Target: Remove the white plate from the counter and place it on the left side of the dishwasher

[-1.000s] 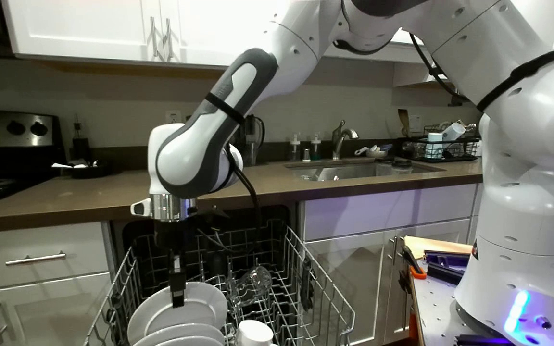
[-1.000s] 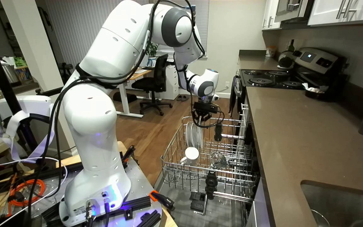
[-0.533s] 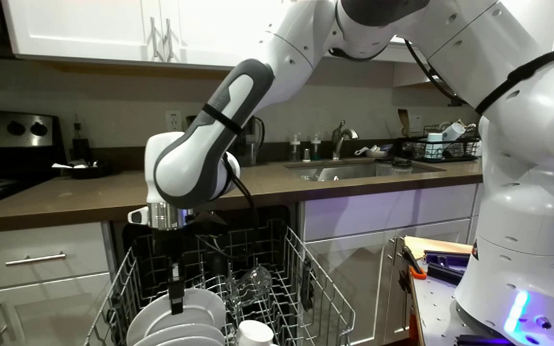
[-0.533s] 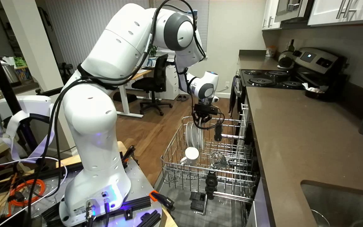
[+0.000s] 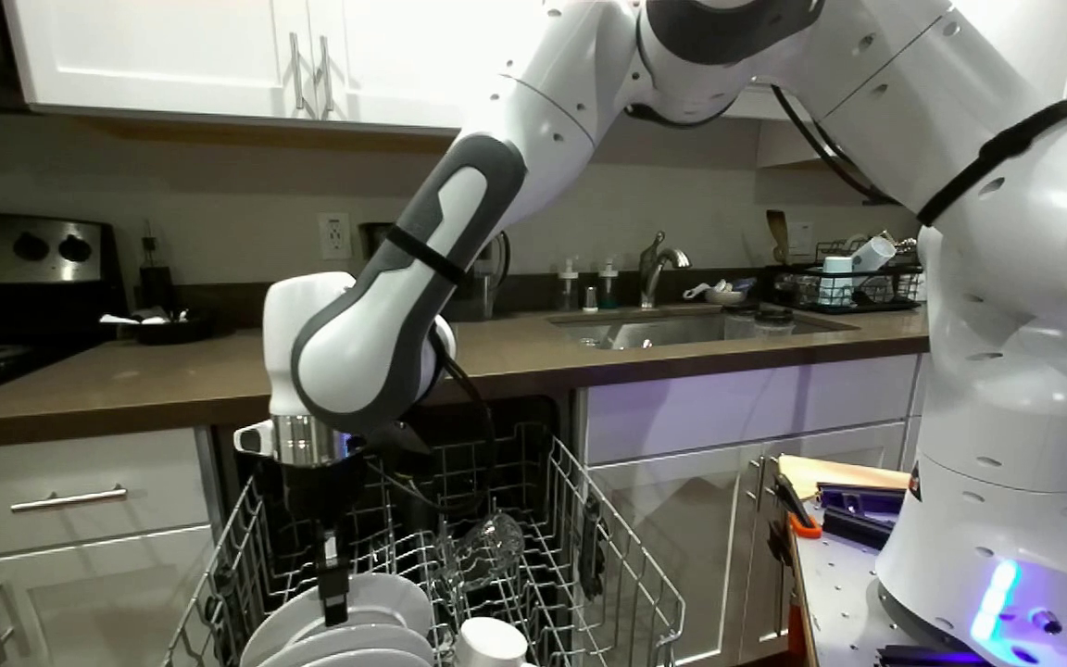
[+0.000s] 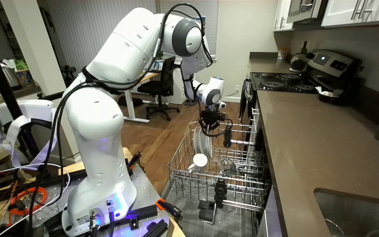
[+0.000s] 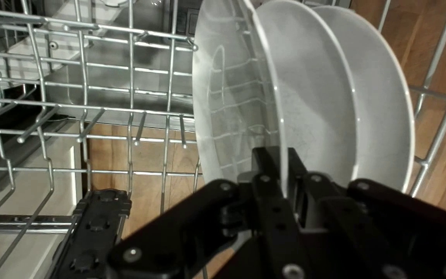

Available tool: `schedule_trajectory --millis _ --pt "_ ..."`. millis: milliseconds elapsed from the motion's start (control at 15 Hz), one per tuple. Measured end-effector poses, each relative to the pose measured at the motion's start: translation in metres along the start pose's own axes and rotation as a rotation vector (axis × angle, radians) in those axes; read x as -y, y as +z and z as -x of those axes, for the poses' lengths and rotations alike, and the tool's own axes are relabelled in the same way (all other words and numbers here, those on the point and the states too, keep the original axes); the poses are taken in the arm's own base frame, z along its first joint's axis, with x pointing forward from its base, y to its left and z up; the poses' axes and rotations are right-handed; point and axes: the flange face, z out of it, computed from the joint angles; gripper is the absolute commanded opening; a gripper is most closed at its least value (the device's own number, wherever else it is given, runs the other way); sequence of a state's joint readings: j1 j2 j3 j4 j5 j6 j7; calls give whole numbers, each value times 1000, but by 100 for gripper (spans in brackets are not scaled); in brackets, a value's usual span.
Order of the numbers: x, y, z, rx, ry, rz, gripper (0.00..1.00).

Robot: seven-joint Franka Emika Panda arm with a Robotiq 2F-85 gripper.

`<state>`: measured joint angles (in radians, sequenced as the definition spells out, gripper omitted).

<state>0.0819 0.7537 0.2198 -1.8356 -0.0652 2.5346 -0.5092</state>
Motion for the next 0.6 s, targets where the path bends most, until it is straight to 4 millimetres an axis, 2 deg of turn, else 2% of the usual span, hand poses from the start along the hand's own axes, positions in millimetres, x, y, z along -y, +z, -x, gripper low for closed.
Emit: schedule_trajectory --millis 67,133,267,600 --pt "2 1 -1 3 2 9 15" --pt "3 3 -2 6 4 18 37" --pt "8 5 -4 12 10 24 41" --pt "19 3 -11 13 24 26 72"
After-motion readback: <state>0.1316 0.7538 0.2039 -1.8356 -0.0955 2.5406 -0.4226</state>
